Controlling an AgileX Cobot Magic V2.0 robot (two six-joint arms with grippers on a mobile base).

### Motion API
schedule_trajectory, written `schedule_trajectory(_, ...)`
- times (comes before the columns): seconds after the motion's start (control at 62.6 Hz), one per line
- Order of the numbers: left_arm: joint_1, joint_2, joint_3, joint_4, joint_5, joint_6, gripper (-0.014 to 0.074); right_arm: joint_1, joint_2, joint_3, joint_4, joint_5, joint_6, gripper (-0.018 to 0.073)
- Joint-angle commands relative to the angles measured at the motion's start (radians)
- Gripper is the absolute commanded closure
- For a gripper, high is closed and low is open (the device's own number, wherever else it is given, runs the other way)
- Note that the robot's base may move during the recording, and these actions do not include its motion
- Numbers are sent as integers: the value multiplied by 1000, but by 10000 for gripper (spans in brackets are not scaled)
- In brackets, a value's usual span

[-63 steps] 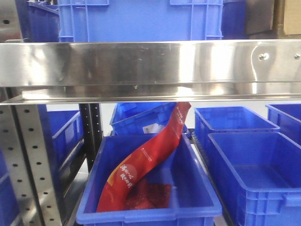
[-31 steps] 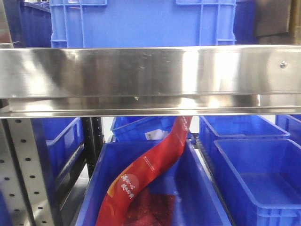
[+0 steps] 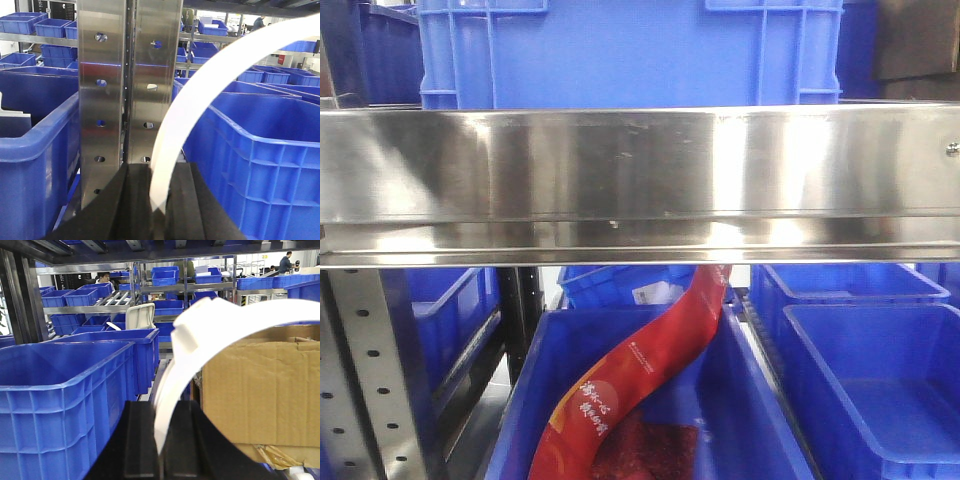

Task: Grab PVC pipe and place in blue bin
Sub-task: 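Drive up to the shelf and stop before a blue bin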

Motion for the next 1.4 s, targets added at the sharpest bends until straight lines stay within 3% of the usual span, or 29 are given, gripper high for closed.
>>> schedule_trajectory(0.0,2,-5,0,-8,-28,-3,707,0,-6,2,-5,-24,-3,720)
schedule_trajectory(0.958,-4,-3,-30,-8,-35,-1,707,0,-4,-23,-5,-68,-3,720)
schedule_trajectory(1.165,-82,49,-161,23,-27,54,707,0,74,-155,-7,-68,-3,720)
schedule_trajectory(1.389,-209,209,-300,23,-27,54,707,32,220,-279,-7,-68,-3,720)
